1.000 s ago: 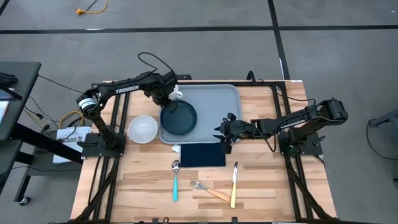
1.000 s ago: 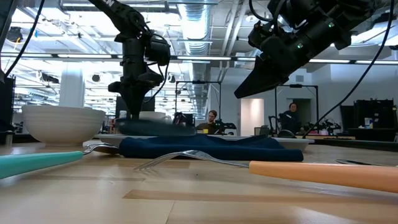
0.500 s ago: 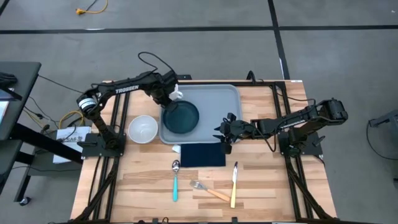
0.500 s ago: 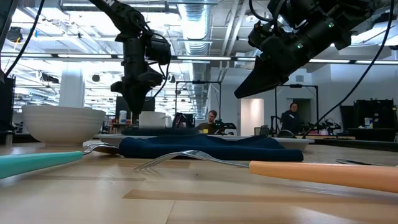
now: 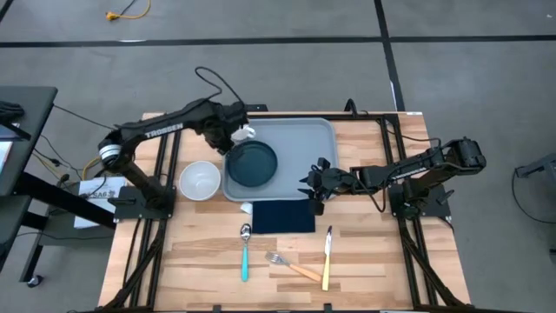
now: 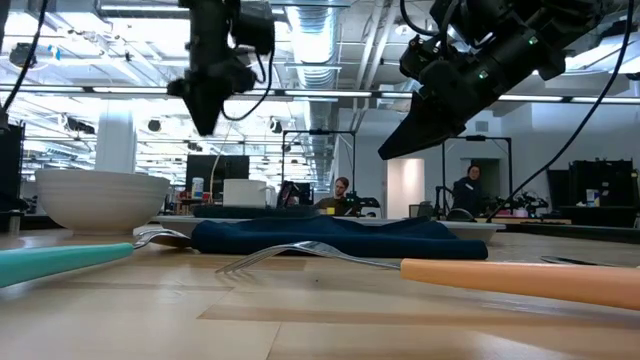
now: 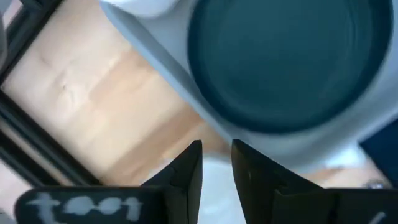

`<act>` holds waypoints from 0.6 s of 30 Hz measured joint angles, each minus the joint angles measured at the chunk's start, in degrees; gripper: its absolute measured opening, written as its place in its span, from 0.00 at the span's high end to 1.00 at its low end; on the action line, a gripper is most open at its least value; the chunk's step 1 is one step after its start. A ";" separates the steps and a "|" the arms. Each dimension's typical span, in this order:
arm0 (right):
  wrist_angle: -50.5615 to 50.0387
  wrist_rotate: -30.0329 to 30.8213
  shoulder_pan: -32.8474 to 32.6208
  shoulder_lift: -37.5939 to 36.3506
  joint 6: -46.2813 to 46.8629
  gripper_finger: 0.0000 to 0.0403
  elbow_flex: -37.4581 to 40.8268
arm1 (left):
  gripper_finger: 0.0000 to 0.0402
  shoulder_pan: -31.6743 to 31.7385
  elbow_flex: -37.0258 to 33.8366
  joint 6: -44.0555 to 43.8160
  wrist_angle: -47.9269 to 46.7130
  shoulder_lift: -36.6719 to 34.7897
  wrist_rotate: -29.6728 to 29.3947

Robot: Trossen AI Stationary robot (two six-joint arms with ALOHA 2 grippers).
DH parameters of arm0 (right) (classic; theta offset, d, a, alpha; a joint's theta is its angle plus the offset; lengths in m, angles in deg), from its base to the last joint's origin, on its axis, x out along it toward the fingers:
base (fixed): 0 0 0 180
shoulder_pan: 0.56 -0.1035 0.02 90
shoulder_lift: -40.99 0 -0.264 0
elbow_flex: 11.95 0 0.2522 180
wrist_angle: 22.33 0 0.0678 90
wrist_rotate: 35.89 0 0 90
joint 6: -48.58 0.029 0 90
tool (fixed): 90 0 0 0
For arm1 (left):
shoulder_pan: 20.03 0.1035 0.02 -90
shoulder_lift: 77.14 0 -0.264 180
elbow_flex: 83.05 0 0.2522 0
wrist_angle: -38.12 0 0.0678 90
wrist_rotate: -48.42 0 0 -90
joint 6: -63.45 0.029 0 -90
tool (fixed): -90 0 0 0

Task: Set up tray
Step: Put the white bowl on the black plate

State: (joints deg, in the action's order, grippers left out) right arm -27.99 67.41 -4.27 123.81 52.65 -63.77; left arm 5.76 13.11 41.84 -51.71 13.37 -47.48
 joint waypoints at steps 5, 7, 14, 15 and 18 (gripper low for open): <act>-0.13 0.00 0.00 0.00 0.42 0.67 0.00 | 0.81 -10.11 -0.07 -6.49 -4.34 -2.12 -4.05; -0.09 0.00 0.00 0.00 0.44 0.67 0.00 | 0.81 -14.85 -0.07 -8.80 -4.86 -2.18 -4.52; 0.09 0.00 0.00 0.00 0.47 0.67 0.00 | 0.81 -31.06 -0.09 -15.39 -5.92 -2.13 -7.43; 0.09 0.00 0.00 0.00 0.47 0.67 0.00 | 0.81 -33.03 -0.09 -16.92 -6.78 -2.13 -8.38; 0.20 0.00 0.00 0.00 0.47 0.67 0.01 | 0.81 -38.11 -0.13 -20.59 -9.74 -2.13 -9.62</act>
State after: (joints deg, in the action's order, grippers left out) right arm -27.79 67.41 -4.27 123.81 53.12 -63.76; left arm -32.35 12.97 21.24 -61.45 11.24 -57.10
